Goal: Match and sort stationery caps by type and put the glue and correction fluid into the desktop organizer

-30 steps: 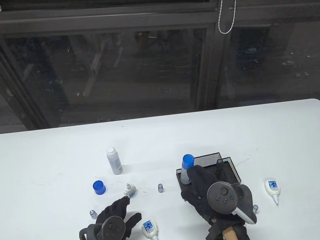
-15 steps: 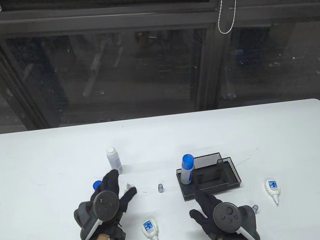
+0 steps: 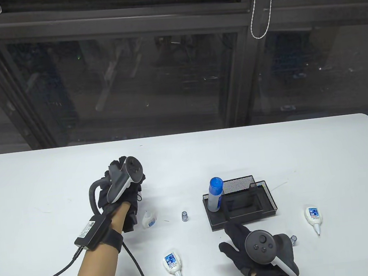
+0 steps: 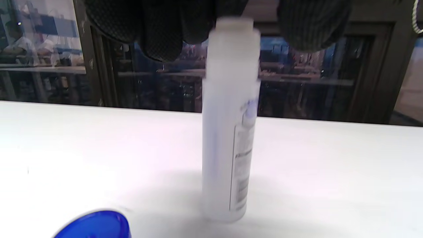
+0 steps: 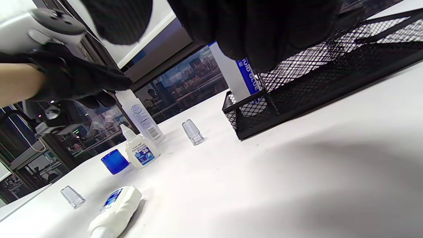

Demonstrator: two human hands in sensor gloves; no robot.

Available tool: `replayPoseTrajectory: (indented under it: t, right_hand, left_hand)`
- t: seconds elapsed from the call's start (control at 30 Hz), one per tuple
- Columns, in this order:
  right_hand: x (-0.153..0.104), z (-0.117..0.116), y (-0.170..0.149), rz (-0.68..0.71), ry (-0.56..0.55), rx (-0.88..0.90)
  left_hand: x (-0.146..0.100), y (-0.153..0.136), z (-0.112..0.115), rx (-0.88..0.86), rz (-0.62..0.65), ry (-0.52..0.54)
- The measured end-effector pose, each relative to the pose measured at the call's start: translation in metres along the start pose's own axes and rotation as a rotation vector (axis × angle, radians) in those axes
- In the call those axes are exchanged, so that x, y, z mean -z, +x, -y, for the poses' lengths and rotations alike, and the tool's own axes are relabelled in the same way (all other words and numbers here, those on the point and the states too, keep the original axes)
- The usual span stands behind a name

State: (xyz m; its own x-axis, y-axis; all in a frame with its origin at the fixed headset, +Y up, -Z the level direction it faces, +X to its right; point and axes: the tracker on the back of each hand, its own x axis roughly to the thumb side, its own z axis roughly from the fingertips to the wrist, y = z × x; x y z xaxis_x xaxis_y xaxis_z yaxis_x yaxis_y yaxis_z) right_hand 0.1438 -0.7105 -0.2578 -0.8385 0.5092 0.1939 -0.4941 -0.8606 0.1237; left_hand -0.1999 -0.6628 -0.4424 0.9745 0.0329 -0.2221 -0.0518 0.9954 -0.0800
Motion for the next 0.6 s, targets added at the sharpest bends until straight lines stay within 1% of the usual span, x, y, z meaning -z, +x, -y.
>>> replayPoseTrajectory:
  t: [0.07,0.13,0.17,0.23,0.3,0.37,0.47,0.6]
  right_hand:
    - [0.0,0.0,0.0,0.004,0.004,0.001]
    - [0.0,-0.001,0.0,0.006,0.001,0.004]
    - [0.001,-0.001,0.0,0.006,0.003,0.004]
    - [0.001,-0.002,0.0,0.008,0.011,0.001]
    - [0.001,-0.002,0.001,0.009,0.013,-0.001]
    - [0.001,-0.002,0.001,0.009,0.011,-0.003]
    - [0.001,-0.002,0.001,0.011,0.009,0.002]
    - [0.001,-0.002,0.001,0.01,-0.002,0.008]
  left_hand:
    - [0.005,0.0,0.008,-0.026,-0.001,-0.018]
    - [0.008,0.0,0.012,-0.022,-0.005,-0.01]
    - [0.009,0.0,0.012,-0.037,-0.011,0.015]
    - [0.01,-0.002,0.012,-0.076,-0.004,0.011]
    - [0.01,-0.004,0.012,-0.121,0.005,0.043]
    - [0.006,-0.005,0.01,-0.12,0.024,0.047]
    - [-0.006,-0.004,-0.007,-0.141,0.075,0.116]
    - [-0.035,0.0,-0.041,-0.207,0.188,0.206]
